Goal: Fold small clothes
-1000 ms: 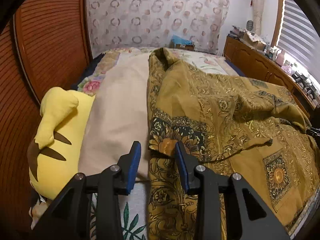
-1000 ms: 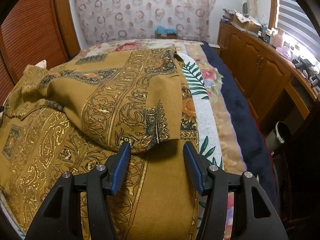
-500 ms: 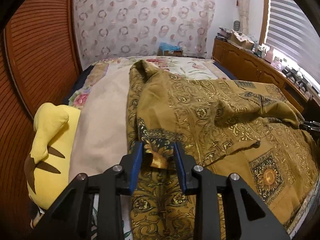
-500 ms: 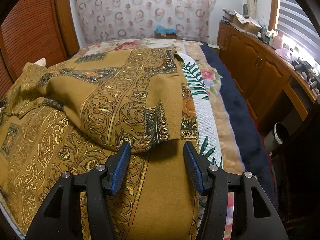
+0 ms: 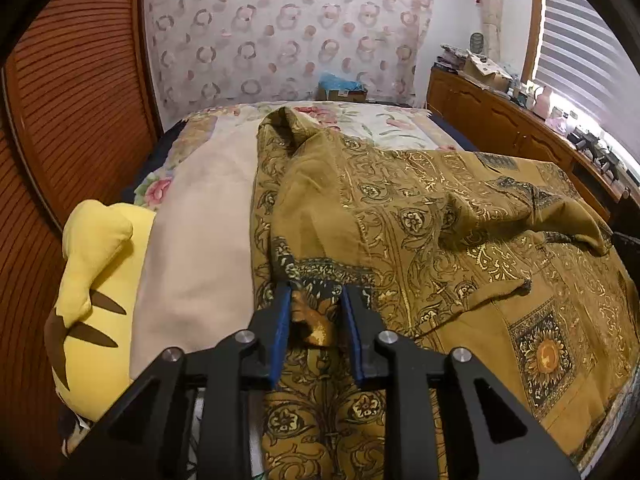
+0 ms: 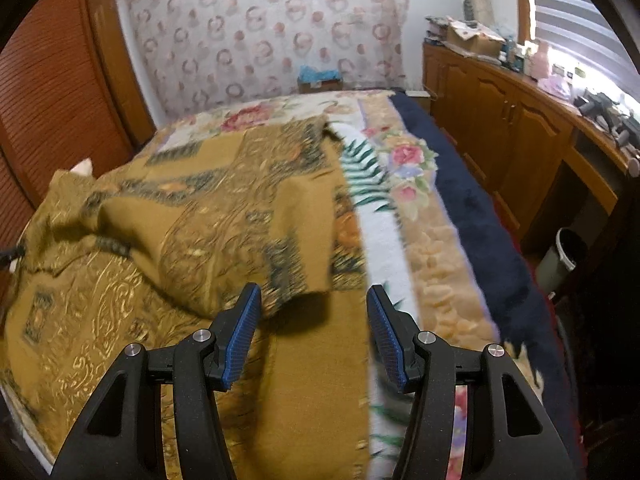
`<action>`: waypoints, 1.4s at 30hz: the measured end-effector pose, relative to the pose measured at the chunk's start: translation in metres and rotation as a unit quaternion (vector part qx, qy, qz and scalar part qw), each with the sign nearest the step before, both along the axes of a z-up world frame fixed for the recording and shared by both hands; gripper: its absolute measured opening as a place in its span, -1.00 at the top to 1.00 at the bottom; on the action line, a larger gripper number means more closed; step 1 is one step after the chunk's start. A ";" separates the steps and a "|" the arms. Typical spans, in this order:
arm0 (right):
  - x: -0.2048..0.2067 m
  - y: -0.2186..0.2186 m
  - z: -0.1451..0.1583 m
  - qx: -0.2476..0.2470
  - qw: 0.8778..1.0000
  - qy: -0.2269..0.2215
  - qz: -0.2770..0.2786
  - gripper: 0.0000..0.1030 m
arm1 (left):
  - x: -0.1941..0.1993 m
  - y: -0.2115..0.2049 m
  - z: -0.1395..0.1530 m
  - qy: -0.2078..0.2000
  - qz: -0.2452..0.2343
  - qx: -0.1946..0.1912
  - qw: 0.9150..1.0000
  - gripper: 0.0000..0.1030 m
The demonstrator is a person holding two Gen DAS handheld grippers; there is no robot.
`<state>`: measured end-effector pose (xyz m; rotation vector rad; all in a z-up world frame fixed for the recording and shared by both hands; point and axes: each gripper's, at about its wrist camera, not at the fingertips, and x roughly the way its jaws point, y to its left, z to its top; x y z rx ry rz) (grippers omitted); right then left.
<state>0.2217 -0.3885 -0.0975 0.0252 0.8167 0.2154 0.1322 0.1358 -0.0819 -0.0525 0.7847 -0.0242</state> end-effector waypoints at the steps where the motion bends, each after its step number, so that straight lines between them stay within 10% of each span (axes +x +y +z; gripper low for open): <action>1: 0.002 -0.003 0.001 -0.002 1.000 0.001 -0.003 -0.09 | 0.000 0.000 0.001 -0.001 0.000 -0.001 1.000 0.61; 10: 0.023 0.008 0.004 0.007 0.999 0.028 0.039 0.21 | 0.003 0.002 0.007 -0.017 0.006 -0.006 1.000 1.00; 15: 0.024 0.024 0.003 -0.017 0.997 0.023 0.069 0.96 | -0.019 0.006 0.039 -0.070 0.010 -0.023 0.997 1.00; 27: -0.029 -0.003 0.082 0.024 0.995 -0.067 0.065 1.00 | -0.076 0.032 0.077 -0.101 0.014 -0.052 0.993 1.00; 42: -0.125 -0.020 0.077 0.006 0.996 -0.036 0.077 1.00 | -0.160 0.031 0.052 -0.081 0.023 -0.070 0.994 1.00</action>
